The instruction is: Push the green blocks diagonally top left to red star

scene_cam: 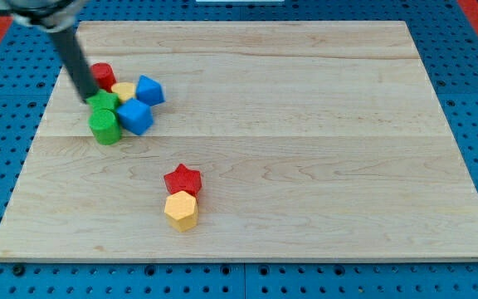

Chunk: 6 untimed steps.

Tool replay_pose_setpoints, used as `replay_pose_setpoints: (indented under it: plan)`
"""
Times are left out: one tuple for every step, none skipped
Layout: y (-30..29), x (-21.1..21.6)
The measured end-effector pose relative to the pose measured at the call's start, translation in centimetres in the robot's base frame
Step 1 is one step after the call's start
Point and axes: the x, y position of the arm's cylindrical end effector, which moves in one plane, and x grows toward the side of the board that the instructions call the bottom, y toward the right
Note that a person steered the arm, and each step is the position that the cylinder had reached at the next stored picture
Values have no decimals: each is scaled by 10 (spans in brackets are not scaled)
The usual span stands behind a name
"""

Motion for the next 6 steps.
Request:
replay_pose_setpoints:
  plan:
    - [72,-10]
    - [116,-9]
    - [102,-4]
    - [50,9]
    - [25,-4]
    - [6,3]
